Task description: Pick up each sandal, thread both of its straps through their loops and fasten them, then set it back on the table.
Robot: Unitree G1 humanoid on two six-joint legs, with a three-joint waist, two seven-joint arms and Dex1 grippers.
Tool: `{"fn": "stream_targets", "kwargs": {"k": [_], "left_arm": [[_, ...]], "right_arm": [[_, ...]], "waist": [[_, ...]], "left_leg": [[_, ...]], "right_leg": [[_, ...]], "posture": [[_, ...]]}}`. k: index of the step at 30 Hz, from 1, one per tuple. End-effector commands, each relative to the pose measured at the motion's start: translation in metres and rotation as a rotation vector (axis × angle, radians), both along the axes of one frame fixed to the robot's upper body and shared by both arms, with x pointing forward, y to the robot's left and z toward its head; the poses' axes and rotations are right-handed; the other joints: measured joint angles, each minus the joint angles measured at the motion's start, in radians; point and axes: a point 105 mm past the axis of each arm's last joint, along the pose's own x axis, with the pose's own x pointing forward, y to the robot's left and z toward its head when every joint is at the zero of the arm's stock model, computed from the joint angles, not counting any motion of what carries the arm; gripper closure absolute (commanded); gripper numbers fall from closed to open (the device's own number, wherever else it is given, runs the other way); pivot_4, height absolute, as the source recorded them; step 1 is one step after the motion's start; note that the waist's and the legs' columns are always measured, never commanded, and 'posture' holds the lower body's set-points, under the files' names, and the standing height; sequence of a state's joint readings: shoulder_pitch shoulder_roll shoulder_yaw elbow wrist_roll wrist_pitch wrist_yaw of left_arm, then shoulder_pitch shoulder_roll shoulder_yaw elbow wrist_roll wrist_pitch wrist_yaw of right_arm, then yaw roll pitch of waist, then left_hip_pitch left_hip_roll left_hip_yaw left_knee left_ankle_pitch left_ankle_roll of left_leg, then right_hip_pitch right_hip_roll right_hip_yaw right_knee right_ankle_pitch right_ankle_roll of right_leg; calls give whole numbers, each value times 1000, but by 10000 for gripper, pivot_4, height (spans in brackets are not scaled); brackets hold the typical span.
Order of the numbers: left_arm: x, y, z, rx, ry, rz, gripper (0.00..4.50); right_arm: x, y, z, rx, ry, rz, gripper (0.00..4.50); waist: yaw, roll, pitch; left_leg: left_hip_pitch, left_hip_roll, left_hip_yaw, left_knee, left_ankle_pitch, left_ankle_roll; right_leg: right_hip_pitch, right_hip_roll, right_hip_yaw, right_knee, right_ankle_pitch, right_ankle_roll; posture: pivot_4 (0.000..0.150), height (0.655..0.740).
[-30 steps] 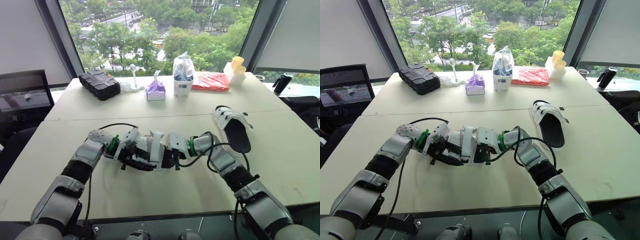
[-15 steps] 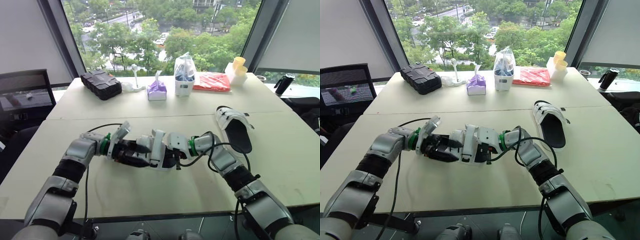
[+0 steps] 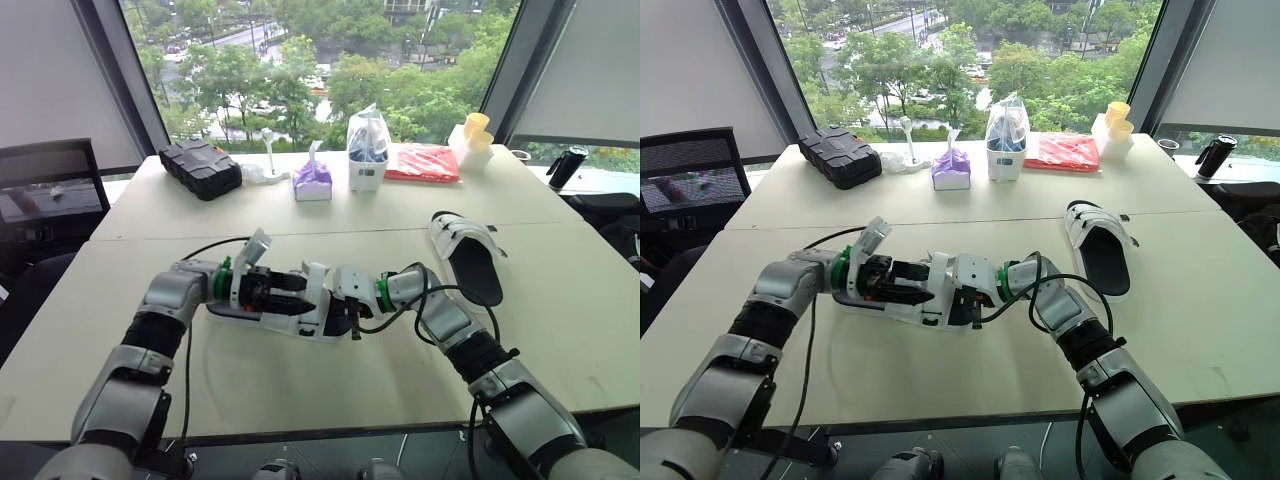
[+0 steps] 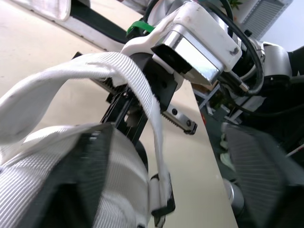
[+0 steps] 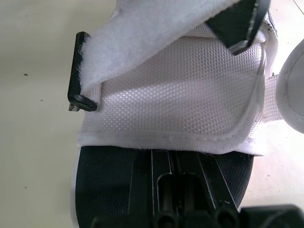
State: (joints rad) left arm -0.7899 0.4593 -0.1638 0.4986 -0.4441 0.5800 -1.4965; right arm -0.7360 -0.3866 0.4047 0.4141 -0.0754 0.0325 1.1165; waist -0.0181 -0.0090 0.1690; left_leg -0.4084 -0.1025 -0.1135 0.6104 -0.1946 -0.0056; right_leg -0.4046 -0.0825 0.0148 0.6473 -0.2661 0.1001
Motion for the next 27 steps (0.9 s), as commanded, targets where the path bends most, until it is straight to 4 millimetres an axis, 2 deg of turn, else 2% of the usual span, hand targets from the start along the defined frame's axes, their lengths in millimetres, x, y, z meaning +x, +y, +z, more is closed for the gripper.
{"fn": "stream_targets", "kwargs": {"k": [1, 4, 5, 14, 21, 26, 27], "left_arm": [[0, -4, 8, -6, -47, -13, 25986], [-1, -6, 6, 3, -48, -15, 41594], [0, -6, 5, 9, -48, -11, 44088], [-11, -2, -12, 102, -41, -43, 44088], [-20, 0, -29, 177, -132, -92, 44088], [-15, 4, -28, 180, -148, -57, 44088], [-14, 5, -28, 183, -148, -53, 41764]], "right_arm": [[-1, -8, -19, -70, 46, -23, 45000], [-1, -8, -19, -68, 47, -24, 45000], [-1, -8, -19, -68, 47, -25, 45000], [-2, -9, -20, -66, 48, -28, 45000], [-2, -8, -20, -66, 49, -26, 45000], [-2, -8, -20, -68, 48, -27, 45000], [-2, -8, -20, -68, 48, -26, 45000]], "waist": [[0, 0, 0], [0, 0, 0], [0, 0, 0], [0, 0, 0], [0, 0, 0], [0, 0, 0], [0, 0, 0]], "left_leg": [[0, 0, 0, 0, 0, 0], [0, 0, 0, 0, 0, 0], [0, 0, 0, 0, 0, 0], [0, 0, 0, 0, 0, 0], [0, 0, 0, 0, 0, 0], [0, 0, 0, -1, 0, -1], [0, 0, 0, -1, 0, 0]], "right_leg": [[0, 0, 0, 0, 0, 0], [0, 0, 0, 0, 0, 0], [0, 0, 0, 0, 0, 0], [0, 0, 0, 0, 0, 0], [0, 0, 0, 0, 0, 0], [0, 0, 0, 0, 0, 0], [0, 0, 0, 0, 0, 0]], "posture": [[1500, 7400], [1500, 7400], [1500, 7400], [1500, 7400], [1500, 7400], [1500, 7400], [1500, 7400]]}}
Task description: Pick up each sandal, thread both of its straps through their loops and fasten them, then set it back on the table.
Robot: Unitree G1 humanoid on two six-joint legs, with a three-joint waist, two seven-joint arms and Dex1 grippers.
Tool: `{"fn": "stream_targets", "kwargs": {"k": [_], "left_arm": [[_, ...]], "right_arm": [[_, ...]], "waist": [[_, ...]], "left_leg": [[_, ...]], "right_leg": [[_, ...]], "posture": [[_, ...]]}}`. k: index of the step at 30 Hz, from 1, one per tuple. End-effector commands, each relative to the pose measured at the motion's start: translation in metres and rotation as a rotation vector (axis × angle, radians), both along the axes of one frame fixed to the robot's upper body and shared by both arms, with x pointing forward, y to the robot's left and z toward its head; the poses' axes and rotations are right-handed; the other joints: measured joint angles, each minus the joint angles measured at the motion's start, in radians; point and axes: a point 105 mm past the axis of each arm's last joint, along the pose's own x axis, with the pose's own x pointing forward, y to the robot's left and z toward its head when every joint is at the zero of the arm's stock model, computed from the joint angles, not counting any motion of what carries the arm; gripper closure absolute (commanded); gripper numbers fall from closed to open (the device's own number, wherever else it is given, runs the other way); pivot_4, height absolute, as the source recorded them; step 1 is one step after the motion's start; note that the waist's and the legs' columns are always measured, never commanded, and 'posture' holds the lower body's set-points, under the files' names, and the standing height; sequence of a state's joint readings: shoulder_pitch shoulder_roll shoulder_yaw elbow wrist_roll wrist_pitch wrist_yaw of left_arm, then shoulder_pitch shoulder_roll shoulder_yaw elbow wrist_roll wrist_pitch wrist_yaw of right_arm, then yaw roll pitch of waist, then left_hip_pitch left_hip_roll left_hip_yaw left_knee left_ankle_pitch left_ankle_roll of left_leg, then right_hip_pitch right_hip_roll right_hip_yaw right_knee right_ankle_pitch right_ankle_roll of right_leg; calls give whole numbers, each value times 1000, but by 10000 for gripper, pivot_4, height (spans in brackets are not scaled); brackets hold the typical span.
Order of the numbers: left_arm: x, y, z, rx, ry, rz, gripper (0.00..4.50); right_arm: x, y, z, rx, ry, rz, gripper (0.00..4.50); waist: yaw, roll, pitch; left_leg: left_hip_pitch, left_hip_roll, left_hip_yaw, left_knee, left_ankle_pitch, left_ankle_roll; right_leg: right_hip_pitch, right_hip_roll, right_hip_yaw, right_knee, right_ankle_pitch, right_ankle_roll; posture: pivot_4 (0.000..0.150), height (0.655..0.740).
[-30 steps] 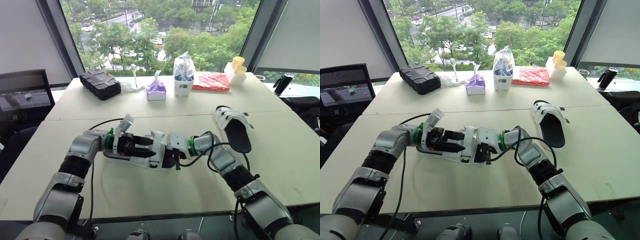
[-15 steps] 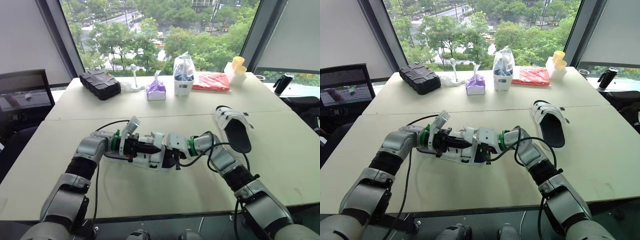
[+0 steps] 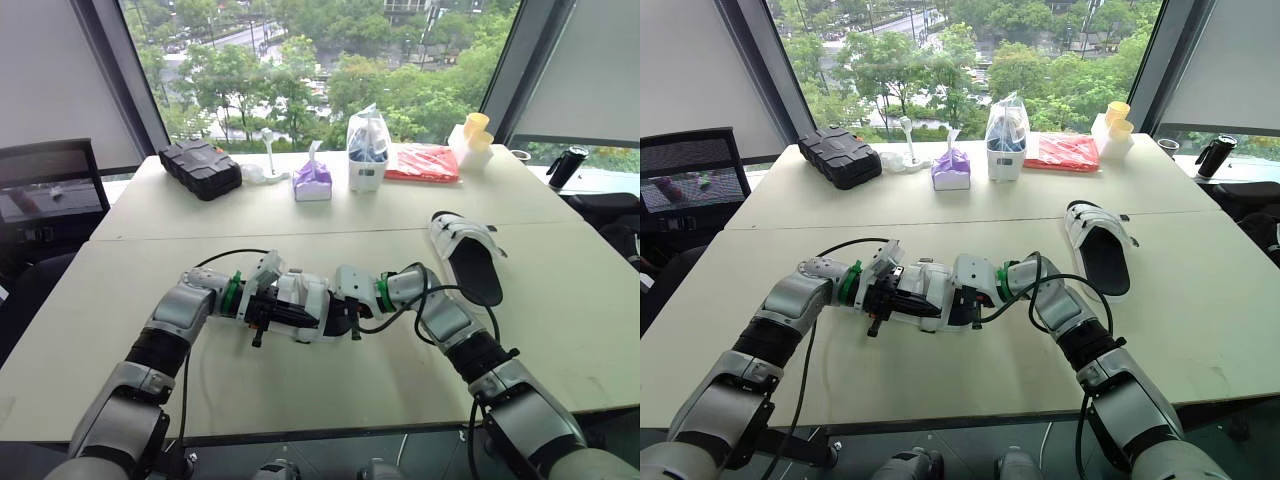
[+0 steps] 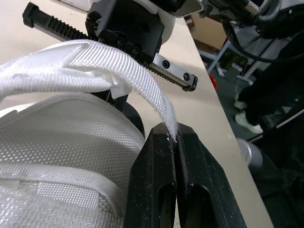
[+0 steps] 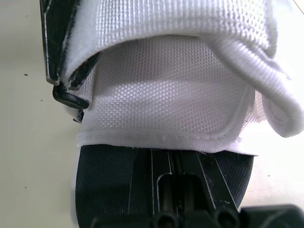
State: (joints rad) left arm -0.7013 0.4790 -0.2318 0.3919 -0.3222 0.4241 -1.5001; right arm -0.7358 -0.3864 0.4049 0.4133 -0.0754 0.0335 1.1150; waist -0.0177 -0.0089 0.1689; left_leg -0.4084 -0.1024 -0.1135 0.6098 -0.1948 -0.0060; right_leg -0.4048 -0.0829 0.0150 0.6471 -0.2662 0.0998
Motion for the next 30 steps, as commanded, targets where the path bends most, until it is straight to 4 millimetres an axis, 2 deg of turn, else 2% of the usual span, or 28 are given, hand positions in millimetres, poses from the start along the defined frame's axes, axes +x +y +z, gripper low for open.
{"fn": "stream_targets", "kwargs": {"k": [1, 2, 6, 9, 12, 15, 18, 21, 30], "left_arm": [[2, 7, -2, 24, -7, 25, 39032], [3, 8, 0, 18, -13, 35, 36126], [0, 15, 9, -5, -9, 42, 15886], [2, 19, 23, -84, -18, 81, 1089], [-6, 27, 35, -158, -10, 107, 1089], [-18, 34, 35, -159, -25, 107, 1089], [-35, 40, 23, -104, -30, 76, 1089], [-43, 39, 15, -95, -19, 76, 1089], [-41, 33, -22, -44, -91, 104, 1089]], "right_arm": [[-2, -8, -20, -68, 48, -25, 45000], [-2, -8, -20, -68, 48, -24, 45000], [-2, -7, -20, -68, 47, -21, 45000], [-2, -7, -20, -70, 46, -20, 45000], [-2, -6, -20, -68, 45, -19, 45000], [-2, -6, -20, -66, 44, -18, 45000], [-2, -5, -21, -66, 44, -17, 45000], [-2, -5, -21, -67, 42, -15, 45000], [0, -6, -19, -71, 38, -15, 45000]], "waist": [[0, 0, 0], [0, 0, 0], [-1, 0, 0], [0, 0, 0], [-3, 0, 0], [-4, 0, 0], [-2, 0, 0], [0, 0, 0], [1, 0, 0]], "left_leg": [[0, 0, 0, 0, 0, 0], [0, 0, 0, 0, 0, 0], [0, 0, 0, 0, 0, 0], [0, 0, 0, 0, 0, 0], [0, 0, 0, 0, 0, 0], [0, 0, 0, -1, 0, 0], [0, 1, 0, -2, 0, 0], [0, 1, 0, -2, -1, -2], [0, 2, 1, -2, -1, -2]], "right_leg": [[0, 0, 0, 0, 0, 0], [0, 0, 0, 0, 0, 0], [0, 0, 0, 0, 0, 0], [0, 0, 0, 0, 0, 0], [0, 0, 0, 0, 0, 0], [-1, 0, 0, 0, 0, 0], [-2, 0, 0, 0, 0, 0], [-2, 0, 0, 0, -2, -4], [-2, 0, 0, -1, -2, -5]], "posture": [[1500, 7400], [1500, 7400], [1500, 7400], [1500, 7400], [1500, 7400], [1500, 7400], [1500, 7400], [1500, 7400], [1500, 7400]]}}
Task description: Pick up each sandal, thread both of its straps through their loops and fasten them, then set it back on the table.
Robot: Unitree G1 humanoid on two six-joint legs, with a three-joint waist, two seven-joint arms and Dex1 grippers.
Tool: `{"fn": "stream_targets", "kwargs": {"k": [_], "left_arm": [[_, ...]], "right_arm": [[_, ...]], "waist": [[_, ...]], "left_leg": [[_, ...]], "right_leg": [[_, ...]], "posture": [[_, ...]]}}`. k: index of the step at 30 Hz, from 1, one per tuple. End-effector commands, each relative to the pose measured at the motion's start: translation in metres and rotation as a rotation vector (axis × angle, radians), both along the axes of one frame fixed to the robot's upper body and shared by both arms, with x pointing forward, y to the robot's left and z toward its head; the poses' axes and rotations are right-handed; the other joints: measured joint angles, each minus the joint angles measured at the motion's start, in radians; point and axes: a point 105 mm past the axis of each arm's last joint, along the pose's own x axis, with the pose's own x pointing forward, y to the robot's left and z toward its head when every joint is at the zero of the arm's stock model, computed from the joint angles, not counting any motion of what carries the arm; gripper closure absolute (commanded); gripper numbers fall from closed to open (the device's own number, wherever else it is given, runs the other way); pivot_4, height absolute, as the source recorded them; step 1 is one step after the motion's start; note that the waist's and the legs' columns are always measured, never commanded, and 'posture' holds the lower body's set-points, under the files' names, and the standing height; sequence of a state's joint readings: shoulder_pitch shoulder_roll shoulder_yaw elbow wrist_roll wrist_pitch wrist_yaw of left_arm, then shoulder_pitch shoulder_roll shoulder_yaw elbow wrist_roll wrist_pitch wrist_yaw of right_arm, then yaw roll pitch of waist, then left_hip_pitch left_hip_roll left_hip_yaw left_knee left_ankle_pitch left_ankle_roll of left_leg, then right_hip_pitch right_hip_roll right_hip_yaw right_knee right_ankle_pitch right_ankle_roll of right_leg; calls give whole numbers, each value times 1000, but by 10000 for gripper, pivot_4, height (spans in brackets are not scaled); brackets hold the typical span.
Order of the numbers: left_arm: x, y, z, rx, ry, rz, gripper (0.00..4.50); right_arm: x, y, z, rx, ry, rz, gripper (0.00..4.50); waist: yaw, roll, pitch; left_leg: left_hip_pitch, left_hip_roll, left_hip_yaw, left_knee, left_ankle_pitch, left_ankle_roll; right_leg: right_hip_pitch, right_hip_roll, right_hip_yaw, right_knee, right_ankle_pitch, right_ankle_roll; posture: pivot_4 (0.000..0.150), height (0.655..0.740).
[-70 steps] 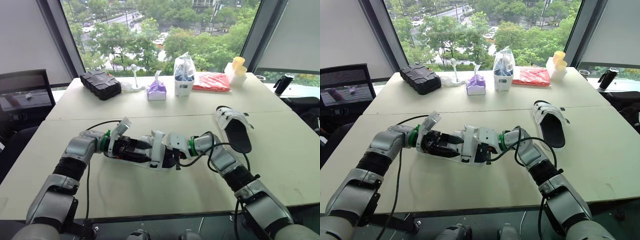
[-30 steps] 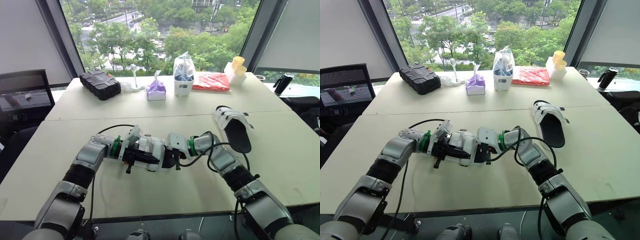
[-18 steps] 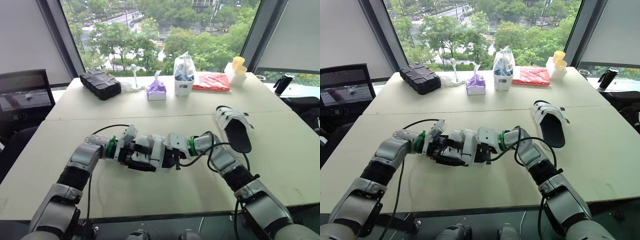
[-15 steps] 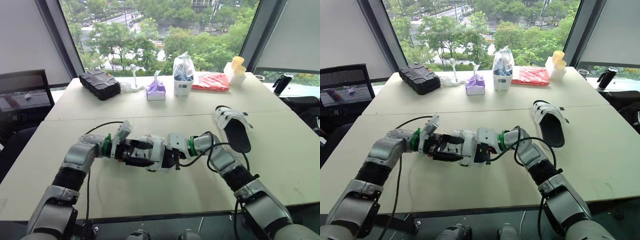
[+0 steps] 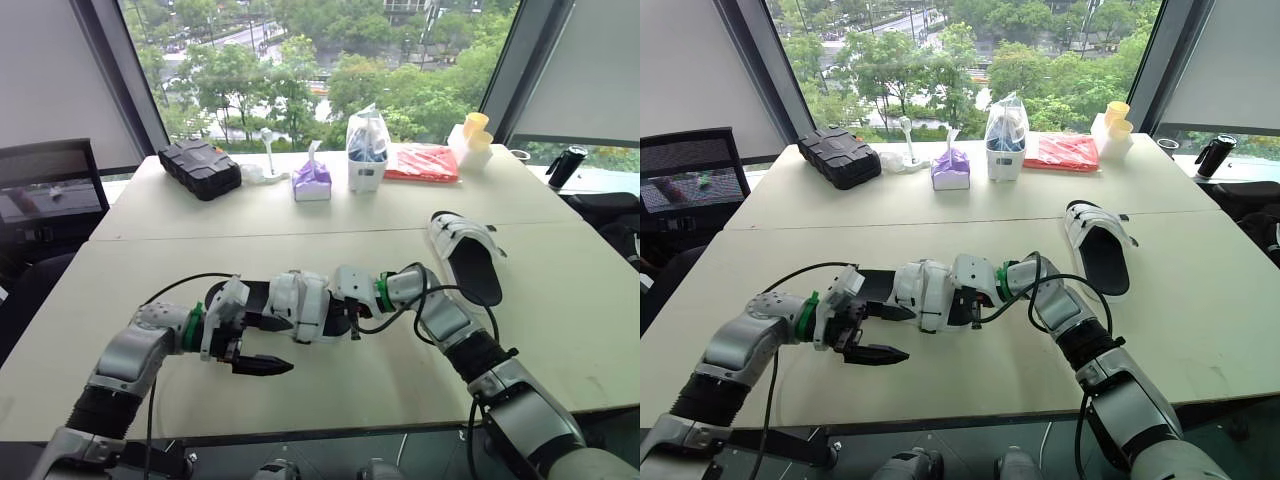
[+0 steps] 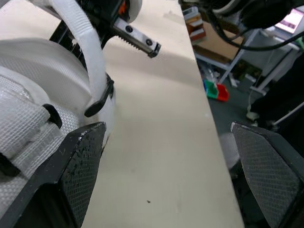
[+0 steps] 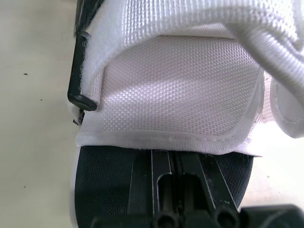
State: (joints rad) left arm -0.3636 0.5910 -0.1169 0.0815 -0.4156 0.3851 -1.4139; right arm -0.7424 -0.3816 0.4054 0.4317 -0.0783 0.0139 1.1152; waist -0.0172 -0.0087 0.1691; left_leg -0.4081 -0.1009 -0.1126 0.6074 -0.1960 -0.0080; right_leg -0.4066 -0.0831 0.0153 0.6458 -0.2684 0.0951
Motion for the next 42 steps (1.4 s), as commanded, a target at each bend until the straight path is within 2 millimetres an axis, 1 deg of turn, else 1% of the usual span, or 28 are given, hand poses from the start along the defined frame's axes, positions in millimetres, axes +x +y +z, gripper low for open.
{"fn": "stream_targets", "kwargs": {"k": [1, 8, 13, 14, 16, 18, 19, 23, 26, 28, 30, 31, 32, 36, 42], "left_arm": [[1, -4, -6, 9, -46, -8, 1089], [7, -13, -19, 1, -71, 20, 1089], [8, -25, -20, -34, -57, 21, 1089], [8, -27, -19, -41, -50, 21, 3422], [8, -31, -18, -54, -40, 24, 9491], [8, -33, -17, -64, -34, 26, 18586], [8, -34, -16, -67, -32, 28, 24325], [9, -34, -17, -66, -19, 48, 44333], [9, -34, -17, -65, -12, 47, 44774], [4, -33, -18, -50, 17, 28, 44774], [-29, -21, -28, 80, 141, -132, 44774], [-42, -15, -27, 110, 205, -190, 44774], [-49, -12, -23, 123, 244, -226, 44774], [-57, -11, -5, 107, 274, -273, 44774], [-55, -17, 32, 31, 261, -302, 44774]], "right_arm": [[-1, -7, -19, -72, 45, -21, 45000], [-1, -8, -19, -75, 46, -21, 45000], [-1, -7, -19, -77, 46, -20, 45000], [-1, -7, -19, -77, 45, -20, 45000], [-1, -7, -19, -77, 44, -20, 45000], [-1, -7, -19, -77, 44, -19, 45000], [-1, -7, -19, -77, 44, -20, 45000], [-1, -7, -19, -77, 45, -20, 45000], [-1, -7, -19, -77, 44, -20, 45000], [-1, -7, -19, -77, 45, -20, 45000], [-1, -7, -19, -77, 45, -20, 45000], [-1, -7, -19, -78, 45, -20, 45000], [-1, -7, -19, -78, 45, -18, 45000], [-2, -7, -20, -80, 46, -15, 45000], [-1, -8, -20, -86, 40, -12, 45000]], "waist": [[0, 0, 0], [3, 0, 0], [3, 0, 0], [3, 0, 0], [3, 0, 0], [2, 0, 0], [2, 0, 0], [3, 0, 0], [3, 0, 0], [2, 0, 0], [-3, 0, 0], [-6, 0, 0], [-5, 1, 0], [-2, 1, 0], [-6, 1, 0]], "left_leg": [[0, 0, 0, 0, 0, 0], [0, 0, 0, 1, 0, 0], [0, 0, 0, 2, 0, 0], [0, 0, 0, 2, 0, 0], [0, 0, 0, 2, 0, 0], [0, 0, 0, 1, 0, 0], [0, 0, 0, 1, 0, 0], [0, 0, 0, 1, 1, 1], [0, 0, 0, 1, 0, 0], [0, 0, 0, 1, 0, 0], [0, 0, 0, 1, 0, 0], [0, 1, 0, 0, 0, 0], [0, 1, 1, -2, 0, 0], [0, 2, 0, -3, 0, 0], [0, 2, 1, -8, 1, 2]], "right_leg": [[0, 0, 0, 0, 0, 0], [0, 0, 0, 0, 0, 0], [1, 0, 0, 0, 0, 0], [1, 0, 0, 0, 0, 0], [1, 0, 0, 0, 0, 0], [1, 0, 0, 0, 0, 0], [1, 0, 0, 0, 0, 0], [1, 0, 0, 0, 0, 0], [1, 0, 0, 0, 0, 0], [1, 0, 0, 0, 0, 0], [1, 0, 0, 0, 0, 0], [0, 1, 0, 0, 0, 0], [0, 1, 0, 0, 0, -1], [-1, 1, 0, 0, -1, -2], [-3, 1, 0, 0, -2, -3]], "posture": [[1500, 7400], [1500, 7400], [1500, 7400], [1500, 7400], [1500, 7400], [1500, 7400], [1500, 7400], [1500, 7400], [1500, 7400], [1500, 7400], [1500, 7400], [1500, 7400], [1500, 7400], [1500, 7400], [1500, 7400]]}}
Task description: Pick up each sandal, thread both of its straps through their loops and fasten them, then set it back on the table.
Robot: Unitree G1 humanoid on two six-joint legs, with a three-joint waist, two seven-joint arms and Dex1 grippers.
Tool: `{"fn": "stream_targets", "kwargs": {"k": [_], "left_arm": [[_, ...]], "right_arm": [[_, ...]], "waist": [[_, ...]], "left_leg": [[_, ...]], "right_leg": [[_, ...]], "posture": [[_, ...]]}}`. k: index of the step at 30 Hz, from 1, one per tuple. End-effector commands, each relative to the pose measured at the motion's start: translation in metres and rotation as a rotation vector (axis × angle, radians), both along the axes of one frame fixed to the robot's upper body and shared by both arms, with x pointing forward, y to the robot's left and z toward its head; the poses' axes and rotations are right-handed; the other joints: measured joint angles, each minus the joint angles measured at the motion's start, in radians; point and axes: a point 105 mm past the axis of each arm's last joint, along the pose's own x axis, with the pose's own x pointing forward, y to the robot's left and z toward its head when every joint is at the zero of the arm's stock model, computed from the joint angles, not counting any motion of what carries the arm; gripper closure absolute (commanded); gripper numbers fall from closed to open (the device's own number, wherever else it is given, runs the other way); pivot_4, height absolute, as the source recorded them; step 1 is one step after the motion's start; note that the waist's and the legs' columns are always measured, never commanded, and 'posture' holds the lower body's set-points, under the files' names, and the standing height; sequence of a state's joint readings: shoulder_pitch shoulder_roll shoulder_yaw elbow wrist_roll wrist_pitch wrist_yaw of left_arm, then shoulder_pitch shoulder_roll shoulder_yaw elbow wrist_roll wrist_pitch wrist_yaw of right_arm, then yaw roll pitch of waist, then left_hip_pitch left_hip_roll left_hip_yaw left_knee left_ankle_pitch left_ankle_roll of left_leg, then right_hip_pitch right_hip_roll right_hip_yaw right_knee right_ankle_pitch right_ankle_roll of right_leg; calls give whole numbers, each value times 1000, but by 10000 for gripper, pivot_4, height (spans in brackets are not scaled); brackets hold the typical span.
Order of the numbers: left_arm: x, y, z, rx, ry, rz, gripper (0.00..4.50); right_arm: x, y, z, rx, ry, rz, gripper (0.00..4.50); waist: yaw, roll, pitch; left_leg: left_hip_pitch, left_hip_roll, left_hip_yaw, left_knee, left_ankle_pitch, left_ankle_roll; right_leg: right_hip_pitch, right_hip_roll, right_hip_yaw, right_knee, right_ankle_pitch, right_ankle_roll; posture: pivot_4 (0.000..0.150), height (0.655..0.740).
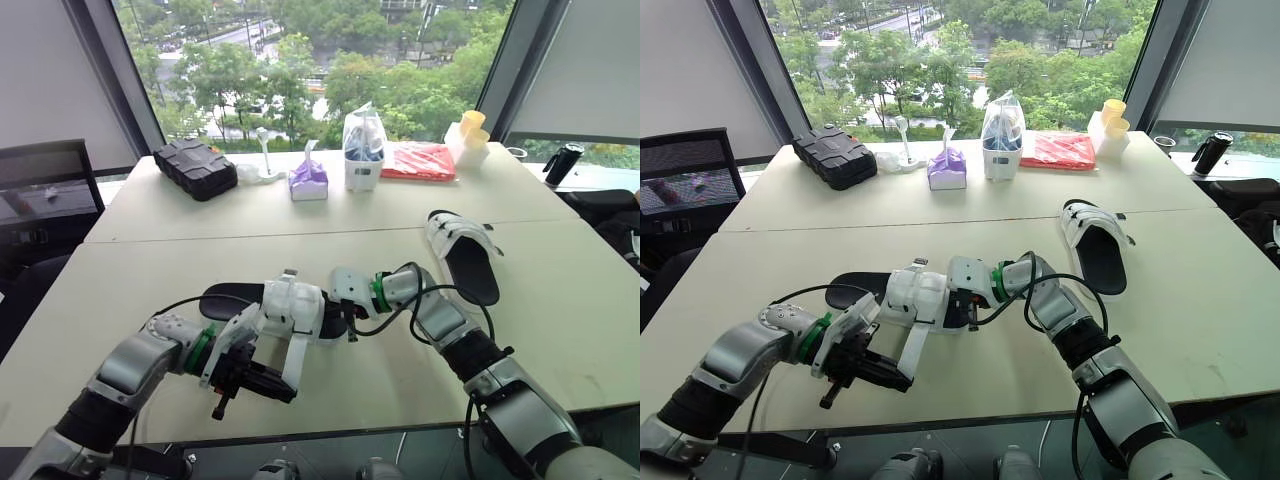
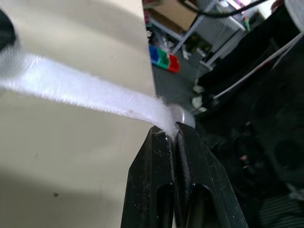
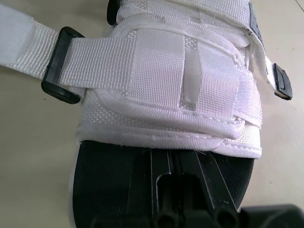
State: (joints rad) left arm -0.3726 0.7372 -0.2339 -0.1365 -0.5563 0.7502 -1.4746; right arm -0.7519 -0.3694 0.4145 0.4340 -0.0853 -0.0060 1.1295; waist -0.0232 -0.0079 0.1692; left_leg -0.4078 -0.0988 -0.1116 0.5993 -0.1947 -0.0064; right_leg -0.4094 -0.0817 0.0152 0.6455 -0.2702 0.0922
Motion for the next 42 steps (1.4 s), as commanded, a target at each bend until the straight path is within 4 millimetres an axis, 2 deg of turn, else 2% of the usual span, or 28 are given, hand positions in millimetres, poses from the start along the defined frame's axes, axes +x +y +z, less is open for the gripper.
{"fn": "stream_targets", "kwargs": {"k": [1, 6, 10, 15, 21, 30, 33, 35, 40, 42], "left_arm": [[-13, -9, 29, -89, -12, -110, 44774], [3, -14, 44, -141, -40, -70, 44774], [37, -18, 61, -208, -104, 41, 44774], [73, -22, 63, -235, -135, 168, 44774], [97, -29, 56, -230, -147, 271, 44774], [109, -26, 50, -195, -104, 357, 44774], [113, -25, 48, -185, -89, 389, 35605], [113, -25, 47, -182, -81, 393, 27100], [115, -26, 47, -173, -82, 422, 1949], [121, -26, 39, -116, -141, 464, 349]], "right_arm": [[2, -14, -22, -81, 50, -51, 45000], [2, -13, -22, -79, 48, -49, 45000], [1, -12, -22, -77, 48, -48, 45000], [2, -13, -21, -79, 46, -53, 45000], [3, -15, -21, -81, 44, -57, 45000], [2, -17, -21, -84, 47, -62, 45000], [3, -16, -21, -84, 47, -62, 45000], [3, -16, -21, -83, 46, -62, 45000], [4, -16, -20, -84, 45, -61, 45000], [3, -16, -21, -85, 45, -61, 45000]], "waist": [[0, 0, 0], [1, 0, 0], [6, -2, 1], [7, -2, 1], [7, -3, 1], [7, -3, 1], [7, -3, 1], [7, -3, 1], [7, -3, 1], [7, -3, 1]], "left_leg": [[0, 0, 0, -1, 0, 0], [0, 1, 0, -2, 1, -2], [0, 1, 0, -2, 2, -3], [0, 1, 0, -1, 3, -5], [0, 0, -1, -1, 4, -5], [1, 0, -1, -1, 4, -6], [1, 0, -1, -1, 4, -6], [1, 0, -1, 0, 4, -6], [2, 0, -1, 0, 4, -6], [2, 0, -1, 0, 4, -6]], "right_leg": [[0, 0, 0, 0, 0, 1], [-1, 1, 0, 0, 0, 1], [0, 1, -1, 0, 0, 1], [0, 1, -1, 0, 1, 1], [0, 1, -1, 1, 1, 1], [0, 2, -1, 2, 1, 1], [0, 2, -1, 2, 1, 1], [1, 2, -1, 2, 1, 1], [2, 2, -1, 2, 1, 1], [2, 2, -1, 2, 1, 1]], "posture": [[1500, 7400], [1500, 7400], [1500, 7400], [1500, 7400], [1500, 7400], [1500, 7400], [1500, 7400], [1500, 7400], [1500, 7400], [1500, 7400]]}}
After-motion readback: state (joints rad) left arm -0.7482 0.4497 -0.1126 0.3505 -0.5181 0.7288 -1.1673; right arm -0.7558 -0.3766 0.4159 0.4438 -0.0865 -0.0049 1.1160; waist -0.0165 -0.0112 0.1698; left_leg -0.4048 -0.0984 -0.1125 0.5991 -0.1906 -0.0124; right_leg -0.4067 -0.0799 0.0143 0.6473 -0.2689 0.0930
